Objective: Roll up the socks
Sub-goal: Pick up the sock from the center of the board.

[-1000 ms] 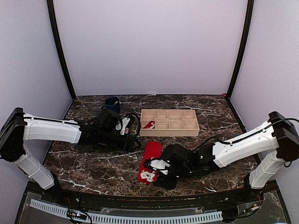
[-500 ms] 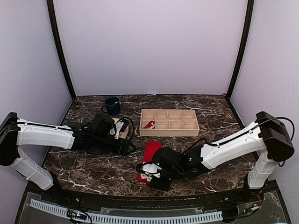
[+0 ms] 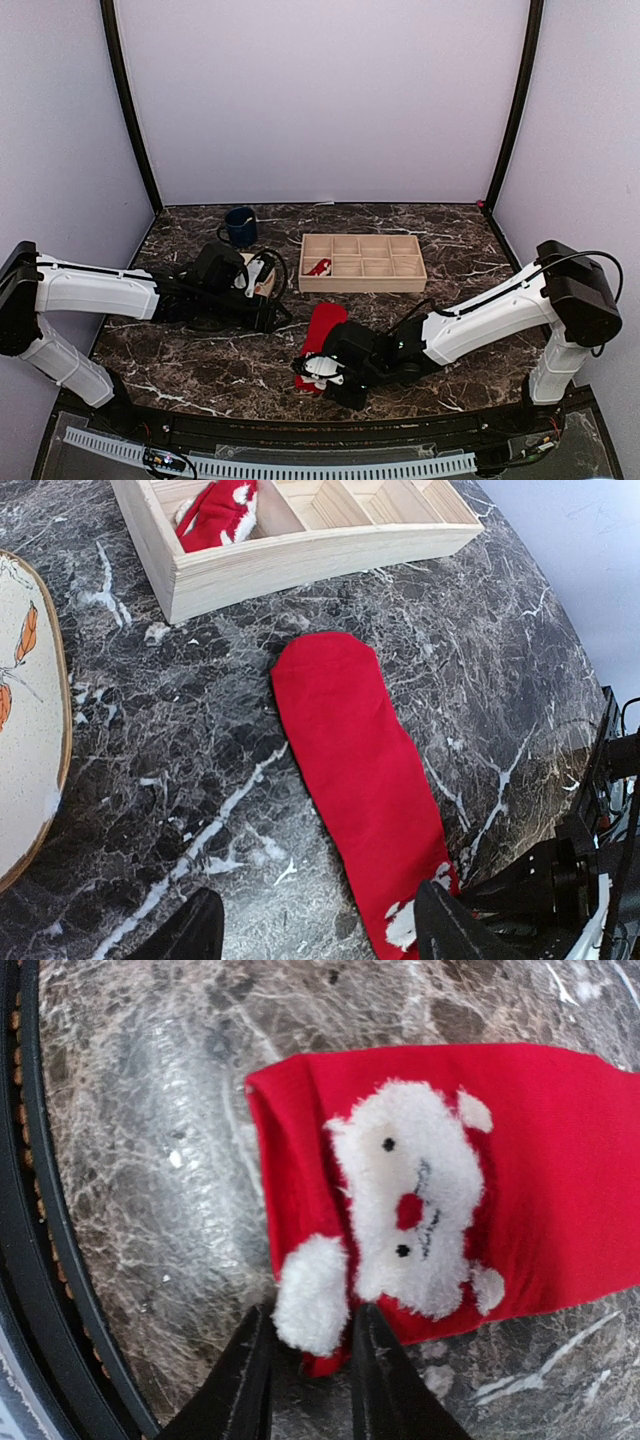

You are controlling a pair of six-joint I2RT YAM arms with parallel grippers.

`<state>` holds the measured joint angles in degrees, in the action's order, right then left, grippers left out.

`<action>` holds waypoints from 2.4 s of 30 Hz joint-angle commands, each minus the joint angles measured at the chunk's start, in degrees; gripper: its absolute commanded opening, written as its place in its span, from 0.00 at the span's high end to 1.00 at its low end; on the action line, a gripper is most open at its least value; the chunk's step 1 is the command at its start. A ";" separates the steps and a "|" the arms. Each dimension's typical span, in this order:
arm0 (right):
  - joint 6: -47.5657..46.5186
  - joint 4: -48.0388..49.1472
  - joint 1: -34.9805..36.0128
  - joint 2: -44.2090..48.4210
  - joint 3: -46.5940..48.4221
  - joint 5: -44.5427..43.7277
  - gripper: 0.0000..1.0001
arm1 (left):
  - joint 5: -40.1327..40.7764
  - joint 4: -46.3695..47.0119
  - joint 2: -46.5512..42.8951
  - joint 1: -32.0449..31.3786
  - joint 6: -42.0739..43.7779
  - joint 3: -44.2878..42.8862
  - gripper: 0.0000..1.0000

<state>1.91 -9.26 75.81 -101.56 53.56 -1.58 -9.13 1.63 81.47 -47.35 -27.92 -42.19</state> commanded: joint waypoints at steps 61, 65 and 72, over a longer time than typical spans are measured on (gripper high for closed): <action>15.39 -5.65 -20.00 -10.20 7.95 46.02 1.00 | 10.28 -7.26 -3.29 -21.53 15.19 2.08 0.42; 16.55 -6.04 -20.25 -10.96 8.46 47.72 1.00 | 17.53 -7.52 -0.02 -26.34 20.82 0.03 0.42; 17.27 -7.79 -21.19 -11.55 9.03 49.29 1.00 | 26.20 -6.20 2.52 -29.98 25.80 -0.43 0.48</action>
<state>18.26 -15.55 55.59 -112.33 61.36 45.43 9.54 -3.99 83.94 -76.18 -7.03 -41.43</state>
